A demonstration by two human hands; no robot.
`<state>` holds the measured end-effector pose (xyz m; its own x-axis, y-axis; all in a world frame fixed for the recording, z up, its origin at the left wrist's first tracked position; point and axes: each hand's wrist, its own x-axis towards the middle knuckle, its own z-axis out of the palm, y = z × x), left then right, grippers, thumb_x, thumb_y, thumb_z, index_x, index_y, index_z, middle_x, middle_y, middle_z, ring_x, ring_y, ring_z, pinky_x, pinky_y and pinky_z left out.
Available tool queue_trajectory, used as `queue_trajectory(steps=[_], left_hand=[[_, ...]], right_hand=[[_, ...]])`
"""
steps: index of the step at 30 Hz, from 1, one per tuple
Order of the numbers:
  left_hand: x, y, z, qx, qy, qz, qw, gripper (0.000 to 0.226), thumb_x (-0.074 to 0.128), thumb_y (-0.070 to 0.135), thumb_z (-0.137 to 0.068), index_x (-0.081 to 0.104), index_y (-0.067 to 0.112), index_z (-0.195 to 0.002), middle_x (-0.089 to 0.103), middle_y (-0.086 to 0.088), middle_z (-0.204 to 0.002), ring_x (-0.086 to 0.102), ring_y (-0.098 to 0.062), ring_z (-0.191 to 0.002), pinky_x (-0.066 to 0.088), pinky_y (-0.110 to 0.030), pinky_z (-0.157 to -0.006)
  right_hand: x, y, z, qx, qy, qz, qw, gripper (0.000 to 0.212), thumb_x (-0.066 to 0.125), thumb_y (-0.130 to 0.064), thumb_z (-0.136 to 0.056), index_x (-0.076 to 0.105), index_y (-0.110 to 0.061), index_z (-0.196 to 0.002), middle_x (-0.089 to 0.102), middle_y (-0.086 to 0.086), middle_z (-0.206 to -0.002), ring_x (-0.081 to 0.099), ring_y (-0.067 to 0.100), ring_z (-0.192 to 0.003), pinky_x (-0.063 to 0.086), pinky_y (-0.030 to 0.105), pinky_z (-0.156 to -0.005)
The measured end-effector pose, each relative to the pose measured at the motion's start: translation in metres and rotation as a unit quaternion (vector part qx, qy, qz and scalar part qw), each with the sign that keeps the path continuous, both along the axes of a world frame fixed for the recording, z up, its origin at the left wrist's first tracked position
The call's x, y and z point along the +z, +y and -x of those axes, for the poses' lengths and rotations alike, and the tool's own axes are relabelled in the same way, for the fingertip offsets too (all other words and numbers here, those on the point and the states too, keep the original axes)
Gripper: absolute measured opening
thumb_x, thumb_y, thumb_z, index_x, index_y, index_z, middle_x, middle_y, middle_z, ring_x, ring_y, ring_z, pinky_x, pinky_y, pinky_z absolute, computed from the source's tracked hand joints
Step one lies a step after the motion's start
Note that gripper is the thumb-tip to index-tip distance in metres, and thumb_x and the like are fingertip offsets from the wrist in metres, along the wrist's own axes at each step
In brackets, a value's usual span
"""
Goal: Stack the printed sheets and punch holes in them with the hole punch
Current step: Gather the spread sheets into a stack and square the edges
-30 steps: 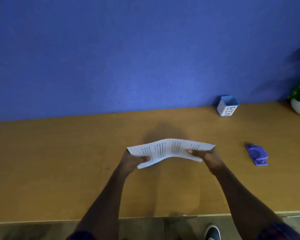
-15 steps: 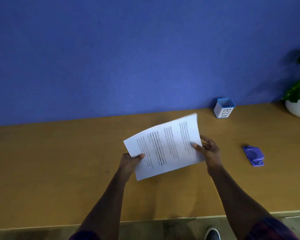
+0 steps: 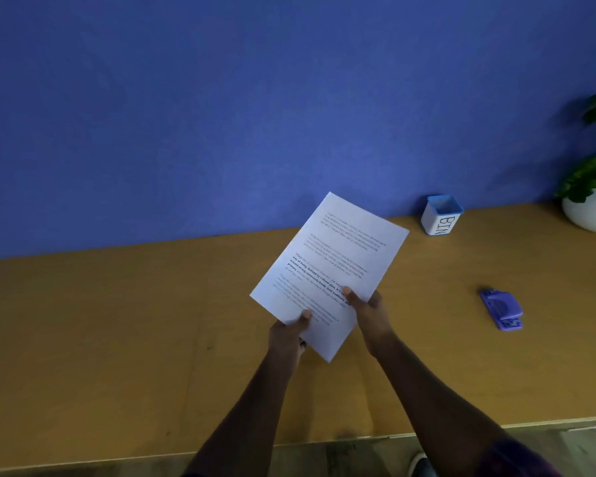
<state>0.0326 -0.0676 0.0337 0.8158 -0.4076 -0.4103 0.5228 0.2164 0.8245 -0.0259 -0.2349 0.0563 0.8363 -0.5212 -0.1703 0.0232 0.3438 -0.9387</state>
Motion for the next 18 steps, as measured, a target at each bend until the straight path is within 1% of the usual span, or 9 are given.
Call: queue_trajectory(steps=[3,5,7,9,10,12,13,15,18], left_hand=[[0.002,0.007,-0.010,0.014,-0.003,-0.046,0.999,0.051,0.087,0.021,-0.079,0.067,0.008,-0.125,0.072,-0.018,-0.124,0.068,-0.041,-0.114,0.057,-0.058,-0.091],[0.002,0.014,-0.022,0.042,0.003,-0.071,0.997,0.041,0.084,0.022,-0.084,0.072,0.006,-0.120,0.075,-0.016,-0.118,0.071,-0.039,-0.109,0.061,-0.054,-0.085],[0.003,0.020,-0.031,0.039,-0.016,-0.092,0.995,0.038,0.083,0.030,-0.085,0.076,0.004,-0.112,0.076,-0.017,-0.114,0.071,-0.041,-0.107,0.059,-0.056,-0.088],[0.003,0.021,-0.038,0.025,-0.039,-0.122,0.991,0.038,0.086,0.035,-0.078,0.080,0.006,-0.100,0.077,-0.018,-0.110,0.071,-0.042,-0.106,0.058,-0.056,-0.092],[0.002,0.020,-0.039,0.016,-0.051,-0.145,0.988,0.029,0.085,0.030,-0.079,0.080,0.006,-0.095,0.078,-0.017,-0.107,0.073,-0.040,-0.102,0.061,-0.050,-0.088],[-0.002,0.014,-0.038,-0.013,-0.077,-0.204,0.976,0.008,0.077,0.012,-0.088,0.080,0.005,-0.092,0.079,-0.017,-0.099,0.075,-0.032,-0.086,0.062,-0.034,-0.068],[-0.005,0.011,-0.036,-0.028,-0.084,-0.233,0.969,0.007,0.074,0.007,-0.090,0.079,0.003,-0.092,0.079,-0.015,-0.095,0.075,-0.032,-0.083,0.062,-0.033,-0.064],[-0.014,0.006,-0.034,-0.045,-0.079,-0.271,0.958,0.005,0.076,0.004,-0.088,0.080,0.002,-0.090,0.080,-0.014,-0.091,0.076,-0.033,-0.083,0.063,-0.039,-0.069],[-0.026,0.002,-0.028,-0.047,-0.044,-0.315,0.947,0.006,0.081,0.004,-0.080,0.078,0.008,-0.077,0.078,-0.017,-0.083,0.070,-0.026,-0.069,0.056,-0.034,-0.064]], right_hand=[[-0.006,-0.011,0.004,-0.008,0.024,0.022,0.999,0.029,0.064,-0.008,-0.099,0.065,-0.007,-0.128,0.076,0.003,-0.119,0.074,0.019,-0.108,0.061,0.028,-0.080],[-0.014,-0.023,0.008,-0.008,0.042,0.032,0.999,0.029,0.066,-0.008,-0.098,0.066,-0.009,-0.127,0.076,0.001,-0.118,0.074,0.018,-0.107,0.061,0.027,-0.080],[-0.025,-0.036,0.011,-0.002,0.070,0.048,0.996,0.031,0.070,-0.010,-0.095,0.068,-0.009,-0.126,0.076,0.001,-0.118,0.073,0.021,-0.108,0.061,0.034,-0.085],[-0.034,-0.049,0.013,0.009,0.110,0.075,0.991,0.030,0.074,-0.011,-0.092,0.071,-0.010,-0.122,0.077,0.002,-0.115,0.073,0.026,-0.108,0.061,0.044,-0.090],[-0.039,-0.055,0.015,0.017,0.127,0.088,0.988,0.029,0.076,-0.011,-0.091,0.072,-0.012,-0.119,0.077,0.003,-0.113,0.074,0.027,-0.106,0.060,0.049,-0.091],[-0.048,-0.066,0.018,0.029,0.159,0.107,0.981,0.025,0.079,-0.011,-0.088,0.075,-0.014,-0.113,0.078,0.006,-0.109,0.075,0.029,-0.103,0.059,0.055,-0.093],[-0.051,-0.070,0.019,0.035,0.173,0.111,0.978,0.024,0.080,-0.012,-0.087,0.075,-0.015,-0.111,0.079,0.006,-0.108,0.075,0.030,-0.101,0.059,0.057,-0.092],[-0.057,-0.076,0.022,0.042,0.191,0.120,0.973,0.029,0.083,-0.017,-0.083,0.075,-0.015,-0.111,0.079,0.006,-0.107,0.075,0.031,-0.100,0.059,0.057,-0.090],[-0.064,-0.082,0.020,0.038,0.210,0.142,0.966,0.045,0.087,-0.025,-0.077,0.071,-0.011,-0.116,0.078,0.007,-0.108,0.075,0.032,-0.098,0.061,0.053,-0.085]])
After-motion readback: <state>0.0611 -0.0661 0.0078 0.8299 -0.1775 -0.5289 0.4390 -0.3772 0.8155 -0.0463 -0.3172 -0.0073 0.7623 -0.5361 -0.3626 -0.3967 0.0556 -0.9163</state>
